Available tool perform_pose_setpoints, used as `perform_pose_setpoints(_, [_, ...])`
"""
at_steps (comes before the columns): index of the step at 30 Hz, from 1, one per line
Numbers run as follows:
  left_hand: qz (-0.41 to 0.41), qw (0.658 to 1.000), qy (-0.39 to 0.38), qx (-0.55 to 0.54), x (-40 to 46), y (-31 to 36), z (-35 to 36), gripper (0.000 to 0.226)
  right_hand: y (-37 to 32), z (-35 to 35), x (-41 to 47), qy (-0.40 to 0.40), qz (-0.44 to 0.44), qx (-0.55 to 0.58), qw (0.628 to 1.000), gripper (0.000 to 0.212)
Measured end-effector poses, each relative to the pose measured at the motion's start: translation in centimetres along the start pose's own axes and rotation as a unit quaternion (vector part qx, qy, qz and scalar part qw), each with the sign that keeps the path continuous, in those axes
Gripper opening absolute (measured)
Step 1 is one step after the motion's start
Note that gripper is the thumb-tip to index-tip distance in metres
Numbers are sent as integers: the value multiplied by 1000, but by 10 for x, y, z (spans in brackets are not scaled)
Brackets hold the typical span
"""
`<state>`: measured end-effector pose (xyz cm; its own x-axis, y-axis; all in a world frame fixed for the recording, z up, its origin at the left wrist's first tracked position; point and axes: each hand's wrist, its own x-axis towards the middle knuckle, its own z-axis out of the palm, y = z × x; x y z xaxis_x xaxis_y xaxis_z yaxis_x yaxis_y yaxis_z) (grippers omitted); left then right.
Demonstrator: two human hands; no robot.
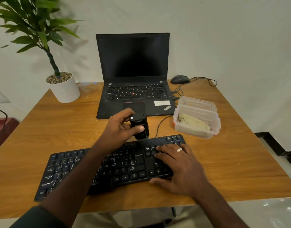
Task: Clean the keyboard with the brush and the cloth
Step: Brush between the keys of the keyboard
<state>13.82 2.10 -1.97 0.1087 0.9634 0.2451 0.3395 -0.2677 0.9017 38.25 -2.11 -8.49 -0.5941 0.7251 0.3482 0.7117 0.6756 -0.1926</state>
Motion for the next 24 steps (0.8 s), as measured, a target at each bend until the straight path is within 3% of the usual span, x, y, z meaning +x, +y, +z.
perform_pose_setpoints(3, [-8,998,-60,10,0,2,6,25,-1,-2,1,-3,1,4,1000,73])
perform_pose_setpoints(6, [12,997,-35,67,9,7,10,25,2,-7,-1,-14,-8,7,1000,71])
perform_pose_setpoints(10, [-9,998,-31,-53,17,14,31,23,6,-6,-6,-20,-16,9,1000,69])
perform_pose_setpoints(16, [-6,994,-83,-67,33,17,85,25,4,-3,-7,-3,-15,6,1000,65])
perform_pose_setpoints(21, [20,998,-45,-29,45,17,91,27,3,-5,-8,-19,-14,1,1000,65])
perform_pose_setpoints(24, [15,997,-11,-81,41,17,80,26,2,-5,-7,-25,-11,-5,1000,65])
